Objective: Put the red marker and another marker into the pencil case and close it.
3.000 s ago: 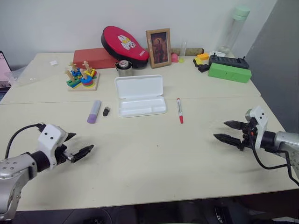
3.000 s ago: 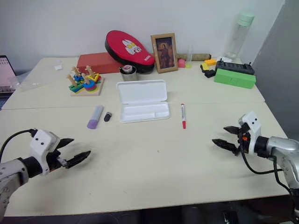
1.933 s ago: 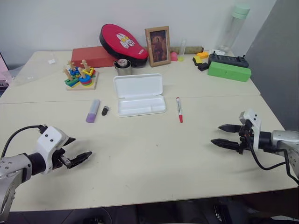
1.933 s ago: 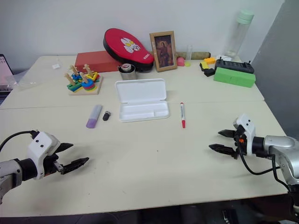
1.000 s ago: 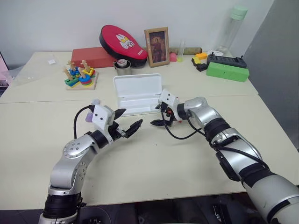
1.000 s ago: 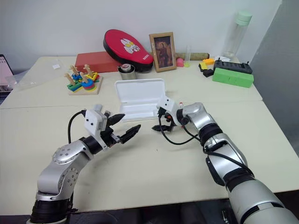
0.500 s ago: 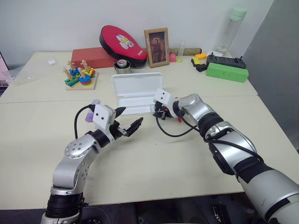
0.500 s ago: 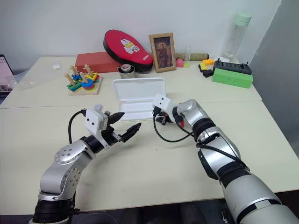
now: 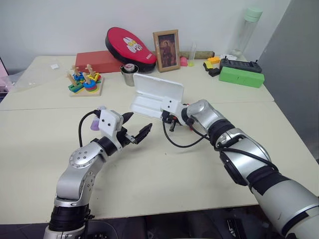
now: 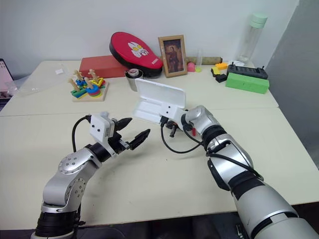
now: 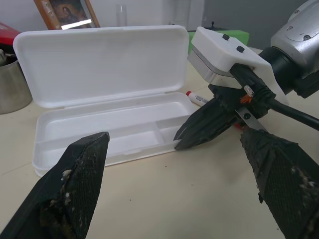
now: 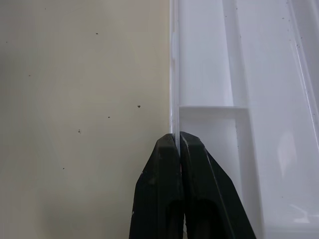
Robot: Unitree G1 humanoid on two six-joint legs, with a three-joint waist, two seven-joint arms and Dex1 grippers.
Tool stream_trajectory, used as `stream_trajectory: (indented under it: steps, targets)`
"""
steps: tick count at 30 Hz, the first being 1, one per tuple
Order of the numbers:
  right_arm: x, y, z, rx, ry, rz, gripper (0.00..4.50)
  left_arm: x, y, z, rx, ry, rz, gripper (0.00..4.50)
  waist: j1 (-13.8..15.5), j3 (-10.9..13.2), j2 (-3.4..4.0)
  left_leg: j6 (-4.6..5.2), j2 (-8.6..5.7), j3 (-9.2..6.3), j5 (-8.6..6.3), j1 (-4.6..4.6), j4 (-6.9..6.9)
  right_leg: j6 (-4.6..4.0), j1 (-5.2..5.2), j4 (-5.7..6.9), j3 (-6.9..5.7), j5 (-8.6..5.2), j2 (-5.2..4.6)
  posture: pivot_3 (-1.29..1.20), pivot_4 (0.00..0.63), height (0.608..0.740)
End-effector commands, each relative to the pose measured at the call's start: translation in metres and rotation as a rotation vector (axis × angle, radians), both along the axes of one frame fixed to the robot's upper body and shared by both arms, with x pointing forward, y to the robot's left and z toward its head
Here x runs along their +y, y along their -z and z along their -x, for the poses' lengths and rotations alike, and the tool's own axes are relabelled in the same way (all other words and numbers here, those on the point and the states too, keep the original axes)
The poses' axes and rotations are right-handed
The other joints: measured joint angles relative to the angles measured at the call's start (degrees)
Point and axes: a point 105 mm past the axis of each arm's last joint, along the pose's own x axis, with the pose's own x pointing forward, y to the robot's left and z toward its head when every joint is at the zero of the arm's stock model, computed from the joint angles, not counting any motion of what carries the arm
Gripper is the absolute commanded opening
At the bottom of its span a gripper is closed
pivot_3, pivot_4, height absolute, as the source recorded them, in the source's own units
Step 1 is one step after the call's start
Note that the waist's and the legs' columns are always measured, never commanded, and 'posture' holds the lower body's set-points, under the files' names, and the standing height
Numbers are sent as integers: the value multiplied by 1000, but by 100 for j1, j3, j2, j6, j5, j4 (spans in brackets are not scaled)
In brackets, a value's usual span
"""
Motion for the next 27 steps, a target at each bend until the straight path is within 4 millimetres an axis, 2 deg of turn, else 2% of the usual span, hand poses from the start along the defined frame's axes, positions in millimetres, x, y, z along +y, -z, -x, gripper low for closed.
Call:
stream_trajectory:
  steps: [1,6,11,15,17,22,27]
  targets:
    - [5,-18,0,-35,-64,-19,30,3,-16,5,-67,-12,-8,4500,0,1,1,0,0,-1,0,0,0,0,0,0,-1,0,0,0,150,740]
    - [6,-28,10,-18,-188,-46,30,18,-17,16,-53,-35,-21,4500,-3,13,15,0,0,-1,0,-1,-2,-1,-1,-3,-1,-1,0,0,150,740]
    - [4,-22,25,10,-298,-39,30,30,-20,27,-26,-31,-38,4500,-4,19,24,0,0,-2,0,-2,-5,-1,-1,-3,-4,-2,0,0,150,740]
    - [0,-10,46,58,-376,-50,30,26,-22,40,-1,28,-65,4500,14,22,29,0,-1,-5,0,-2,-4,0,3,-5,-7,-3,-2,0,150,740]
    - [-6,-1,63,89,-408,-52,30,26,-21,45,19,51,-78,4500,27,24,31,-1,-2,-9,0,-3,-4,1,6,-6,-10,-5,-3,0,150,740]
    - [-17,15,98,150,-429,-58,30,26,-19,48,38,65,-86,4500,35,30,42,-1,-3,-15,-1,-1,-2,2,11,-5,-14,-11,-4,0,150,740]
    - [-20,21,112,179,-415,-56,30,19,-20,45,41,100,-84,4500,34,30,41,-1,-3,-16,0,1,3,6,13,-7,-14,-18,-3,0,150,740]
